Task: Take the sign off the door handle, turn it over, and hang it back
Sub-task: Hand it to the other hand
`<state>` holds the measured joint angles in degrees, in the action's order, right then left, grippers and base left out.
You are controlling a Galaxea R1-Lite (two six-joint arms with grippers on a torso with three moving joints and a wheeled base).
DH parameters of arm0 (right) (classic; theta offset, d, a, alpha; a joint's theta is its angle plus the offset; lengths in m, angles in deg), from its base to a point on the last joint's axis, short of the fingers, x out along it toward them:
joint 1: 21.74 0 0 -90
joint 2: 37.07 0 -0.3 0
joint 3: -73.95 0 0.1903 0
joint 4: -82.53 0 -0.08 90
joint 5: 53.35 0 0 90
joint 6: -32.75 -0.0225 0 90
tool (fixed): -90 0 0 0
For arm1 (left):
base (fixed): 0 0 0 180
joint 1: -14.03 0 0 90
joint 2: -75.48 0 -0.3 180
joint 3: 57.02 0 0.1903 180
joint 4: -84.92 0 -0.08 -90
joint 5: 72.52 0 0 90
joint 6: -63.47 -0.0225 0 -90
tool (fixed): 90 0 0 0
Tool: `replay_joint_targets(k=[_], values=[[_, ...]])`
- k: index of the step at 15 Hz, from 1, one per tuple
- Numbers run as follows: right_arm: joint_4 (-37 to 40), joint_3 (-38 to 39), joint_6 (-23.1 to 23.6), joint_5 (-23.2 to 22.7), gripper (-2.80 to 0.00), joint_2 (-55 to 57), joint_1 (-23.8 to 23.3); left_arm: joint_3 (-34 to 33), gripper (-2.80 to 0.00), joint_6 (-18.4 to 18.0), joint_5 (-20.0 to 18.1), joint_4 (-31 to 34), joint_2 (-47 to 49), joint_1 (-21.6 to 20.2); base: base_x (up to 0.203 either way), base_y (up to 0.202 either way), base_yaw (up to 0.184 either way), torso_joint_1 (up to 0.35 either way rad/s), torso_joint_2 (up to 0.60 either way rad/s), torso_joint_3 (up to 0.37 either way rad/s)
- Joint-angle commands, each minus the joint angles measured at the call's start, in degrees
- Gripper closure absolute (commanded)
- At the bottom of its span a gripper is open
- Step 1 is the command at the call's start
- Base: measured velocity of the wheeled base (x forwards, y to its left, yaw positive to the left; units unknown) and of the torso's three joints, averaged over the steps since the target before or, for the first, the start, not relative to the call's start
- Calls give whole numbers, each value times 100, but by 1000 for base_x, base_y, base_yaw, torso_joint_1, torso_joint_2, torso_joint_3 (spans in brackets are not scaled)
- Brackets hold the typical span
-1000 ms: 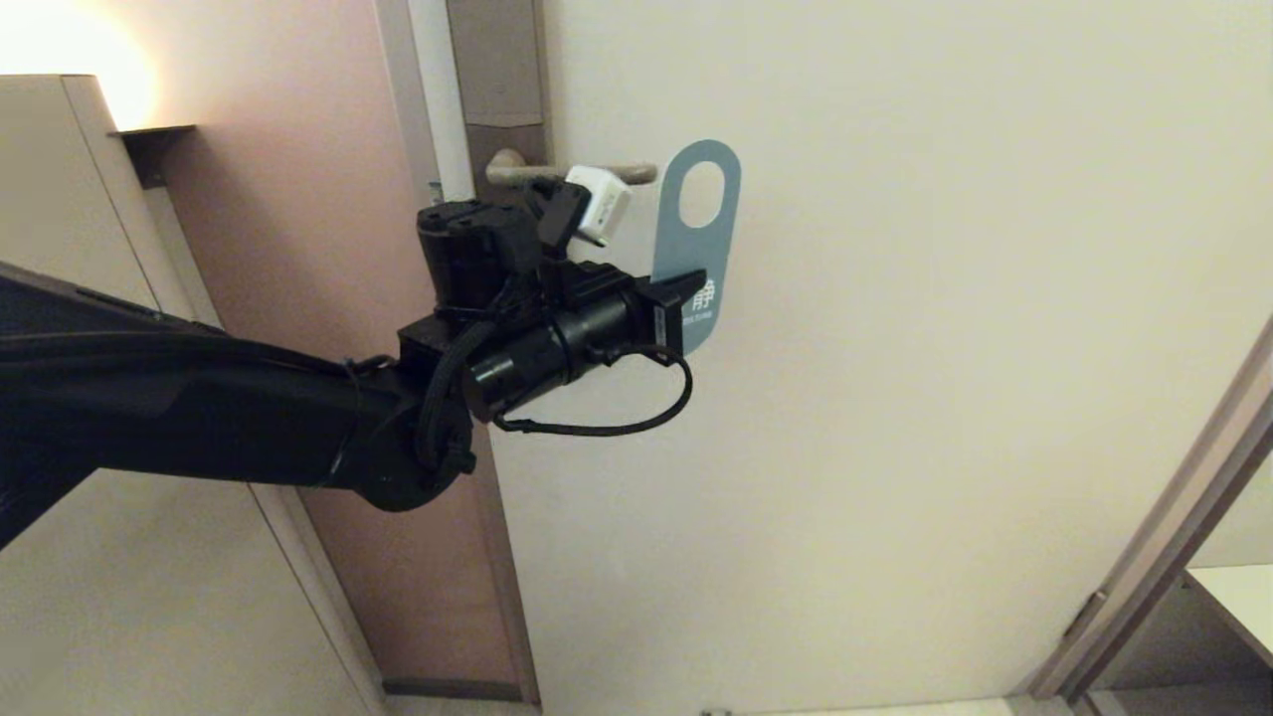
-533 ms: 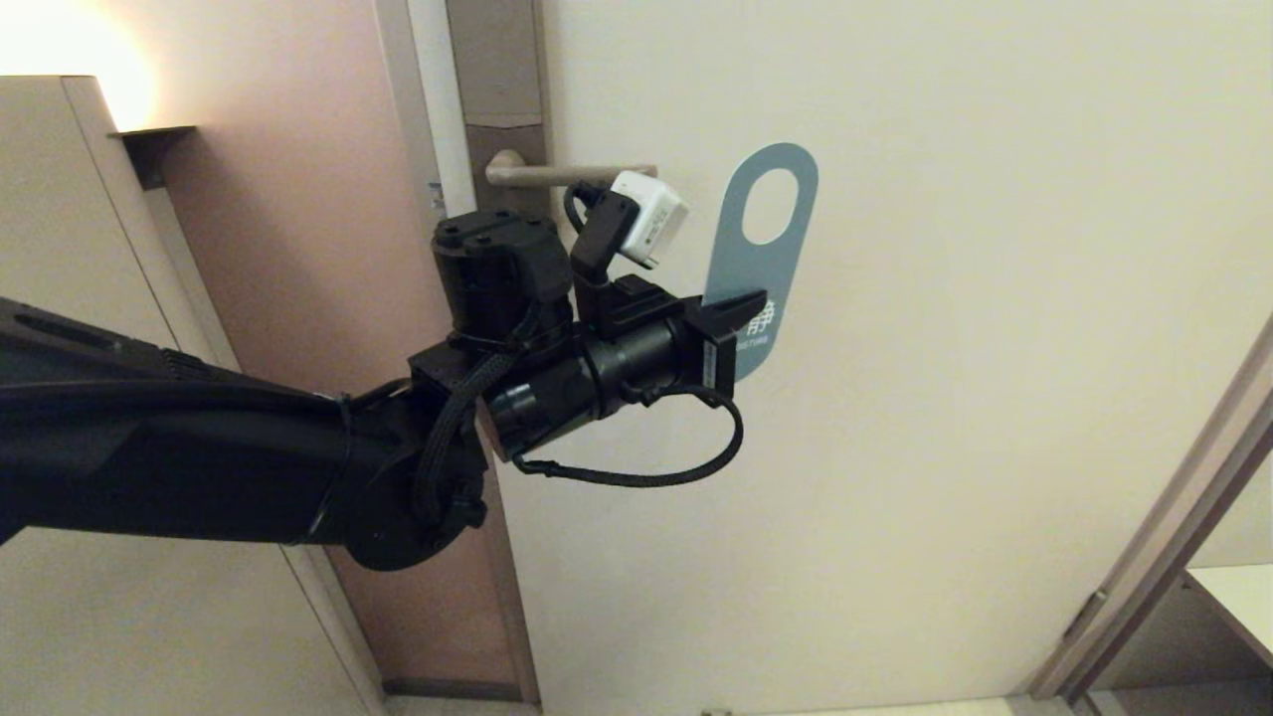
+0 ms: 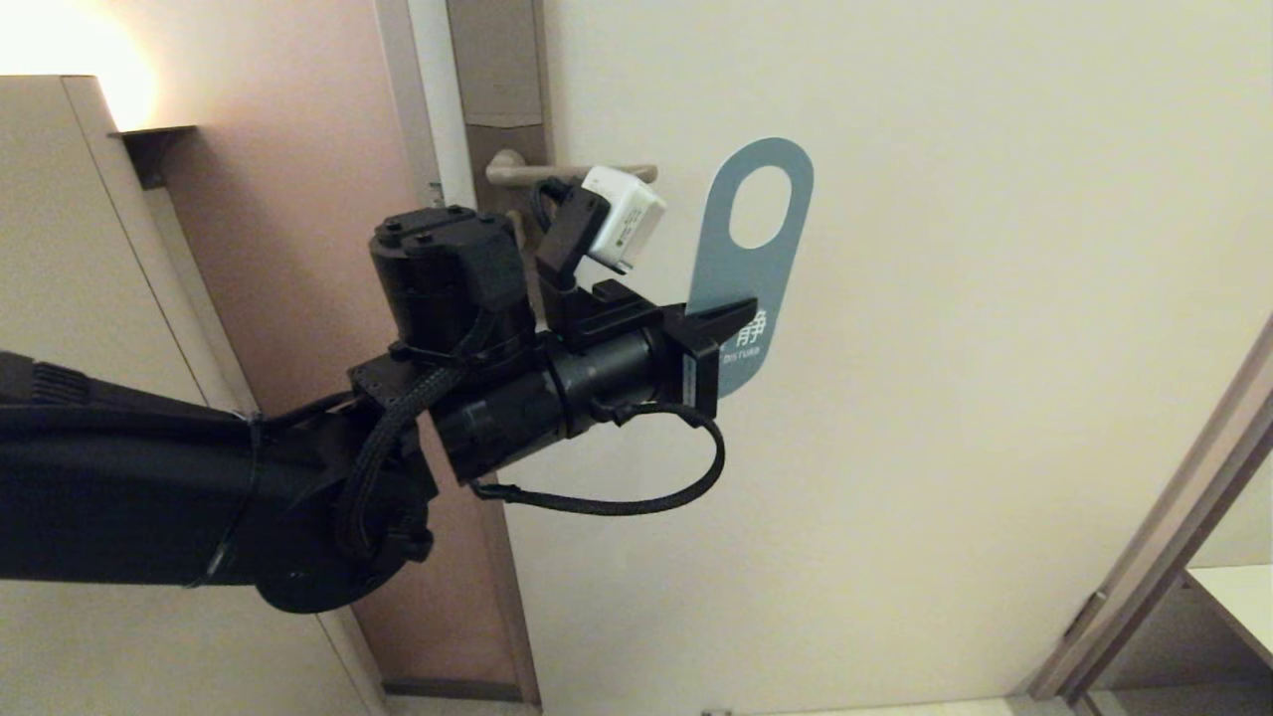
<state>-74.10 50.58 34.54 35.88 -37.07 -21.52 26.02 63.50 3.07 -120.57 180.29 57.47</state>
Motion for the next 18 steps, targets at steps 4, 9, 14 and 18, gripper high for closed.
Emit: replay_joint_targets(k=[4,9,14,18], values=[[0,0,5,-2,0,9,4,-685,0,18,-39,-45,-680,-102,0,0,0,0,0,0],[0,0,5,-2,0,9,4,-1334,0,67,-490,-14,-1144,-157,0,0,0,0,0,0],[0,0,5,-2,0,9,4,-1524,0,694,-1101,-39,-1247,-179,0,0,0,0,0,0],[0,0,5,-2,0,9,4,-1457,0,1094,-1603,-56,-1235,-248,0,0,0,0,0,0]])
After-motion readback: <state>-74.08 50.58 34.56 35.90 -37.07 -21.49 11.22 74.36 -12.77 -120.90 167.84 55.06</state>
